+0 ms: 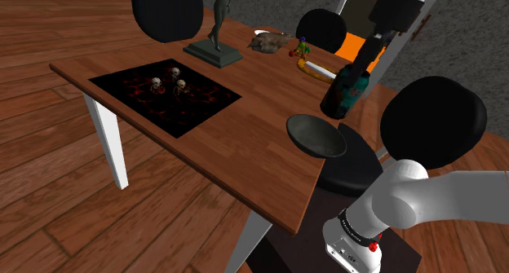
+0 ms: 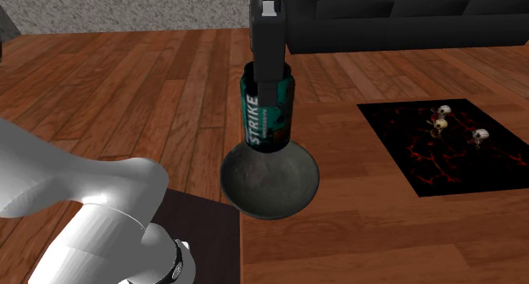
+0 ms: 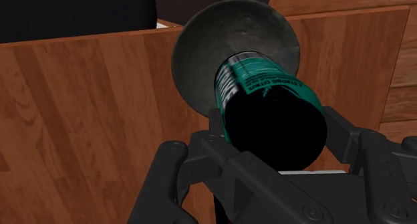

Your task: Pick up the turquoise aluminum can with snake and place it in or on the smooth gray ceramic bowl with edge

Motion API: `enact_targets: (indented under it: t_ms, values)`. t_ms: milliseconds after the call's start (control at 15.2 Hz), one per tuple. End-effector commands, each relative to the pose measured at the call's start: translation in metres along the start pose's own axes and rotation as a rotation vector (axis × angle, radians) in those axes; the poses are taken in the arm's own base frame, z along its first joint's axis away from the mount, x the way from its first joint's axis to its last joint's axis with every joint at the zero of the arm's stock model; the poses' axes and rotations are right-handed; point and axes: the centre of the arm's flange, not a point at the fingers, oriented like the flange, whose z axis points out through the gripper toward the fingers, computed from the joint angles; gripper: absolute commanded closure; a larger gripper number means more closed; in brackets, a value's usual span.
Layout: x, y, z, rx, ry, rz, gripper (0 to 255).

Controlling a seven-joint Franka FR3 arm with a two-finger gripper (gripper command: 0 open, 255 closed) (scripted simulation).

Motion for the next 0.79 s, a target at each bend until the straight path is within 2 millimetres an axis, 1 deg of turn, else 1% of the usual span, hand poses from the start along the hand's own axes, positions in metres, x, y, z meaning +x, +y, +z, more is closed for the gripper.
enact_targets:
  t_ms: [0,726]
  values:
    - [0.0,0.0,0.011,0.0,0.0,0.0,255]
    - [-0.001,-0.001,0.069,0.0,0.0,0.0,255]
